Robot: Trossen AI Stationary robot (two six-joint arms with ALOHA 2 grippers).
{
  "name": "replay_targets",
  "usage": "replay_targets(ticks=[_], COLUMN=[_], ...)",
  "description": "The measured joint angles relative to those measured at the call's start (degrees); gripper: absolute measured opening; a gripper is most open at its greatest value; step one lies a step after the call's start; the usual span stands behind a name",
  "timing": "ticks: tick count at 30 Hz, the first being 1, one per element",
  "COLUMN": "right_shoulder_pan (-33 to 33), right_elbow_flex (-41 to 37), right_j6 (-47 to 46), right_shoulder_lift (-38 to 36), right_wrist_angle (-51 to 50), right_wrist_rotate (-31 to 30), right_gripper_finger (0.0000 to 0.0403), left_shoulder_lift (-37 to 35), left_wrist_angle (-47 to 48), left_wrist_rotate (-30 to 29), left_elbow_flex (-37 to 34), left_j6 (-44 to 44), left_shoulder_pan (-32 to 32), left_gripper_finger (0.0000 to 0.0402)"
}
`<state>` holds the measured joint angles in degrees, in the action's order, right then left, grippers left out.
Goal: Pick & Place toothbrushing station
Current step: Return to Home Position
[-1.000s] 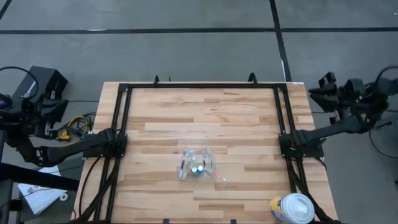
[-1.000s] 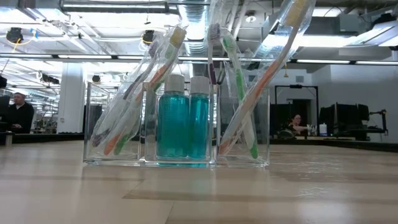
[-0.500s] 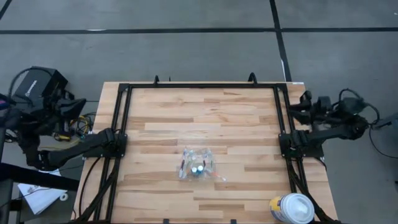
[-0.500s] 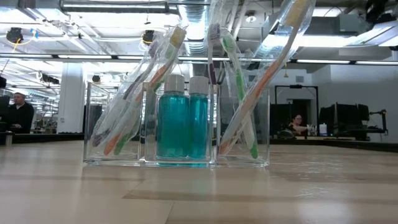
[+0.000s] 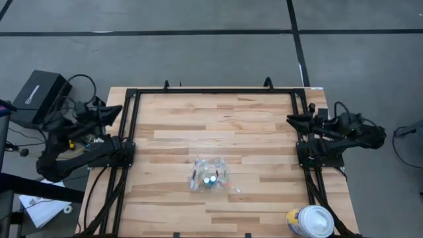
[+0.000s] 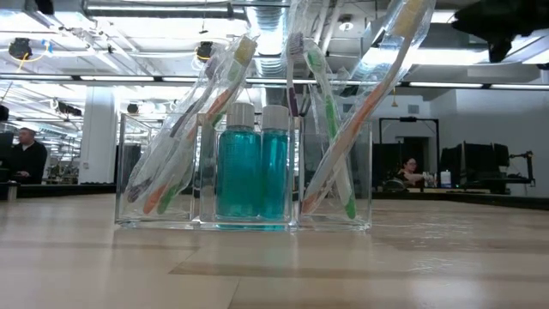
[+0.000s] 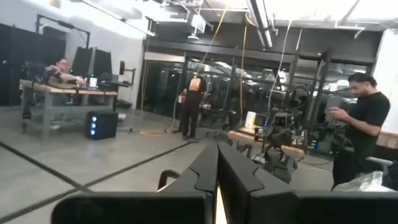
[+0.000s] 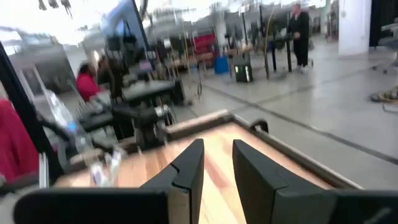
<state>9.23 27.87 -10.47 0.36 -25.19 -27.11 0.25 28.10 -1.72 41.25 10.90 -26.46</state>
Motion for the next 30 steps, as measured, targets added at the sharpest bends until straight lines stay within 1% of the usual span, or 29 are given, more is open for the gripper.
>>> replay_targets(ticks=[3, 5, 8, 12, 15, 18, 21, 24, 28, 30], right_shoulder_pan=[0.01, 0.01, 0.01, 0.01, 0.03, 0.03, 0.03, 0.03, 0.05, 0.05], right_elbow_flex=[-3.15, -5.65, -8.24, -11.06, -12.41, -13.96, -16.0, -19.26, -24.29, -24.69], right_j6=[1.25, 1.72, 1.64, 0.03, -0.06, -0.1, -1.27, -5.55, -11.71, -10.45], right_shoulder_lift=[-0.02, -0.02, -0.04, -0.04, -0.04, -0.04, -0.05, -0.07, -0.07, 0.33], right_wrist_angle=[7.38, 11.09, 14.79, 15.65, 16.49, 17.39, 17.69, 18.06, 19.26, 21.05], right_wrist_rotate=[-0.02, -0.01, -0.01, 0.01, 0.3, 0.41, 0.43, 0.21, 0.3, 0.26], right_gripper_finger=[0.0077, 0.0077, 0.0077, 0.0077, 0.0077, 0.0077, 0.0077, 0.0077, 0.0077, 0.0077], left_shoulder_lift=[-0.11, -0.13, -0.17, -0.26, -0.26, -0.26, -0.26, -0.26, 0.25, 0.29], left_wrist_angle=[-2.22, -7.38, -13.98, -24.62, -30.25, -34.45, -37.47, -39.86, -37.79, -37.48], left_wrist_rotate=[0.05, -0.18, -0.43, -0.43, -0.41, -0.41, -0.41, -0.41, -1.18, -1.73], left_elbow_flex=[-3.76, -6.83, -13.2, -22.13, -28.15, -32.68, -36.47, -40.4, -40.87, -40.87], left_j6=[0.24, 0.06, 0.1, 3.15, 6.02, 7.97, 8.99, 10.52, 11.32, 10.05], left_shoulder_pan=[0.0, 0.0, 0.0, 0.02, 0.02, 0.07, 0.52, 1.49, 2.81, 3.3], left_gripper_finger=[0.0002, 0.0002, 0.0002, 0.0002, 0.0002, 0.0002, 0.0002, 0.0002, 0.0002, 0.0002])
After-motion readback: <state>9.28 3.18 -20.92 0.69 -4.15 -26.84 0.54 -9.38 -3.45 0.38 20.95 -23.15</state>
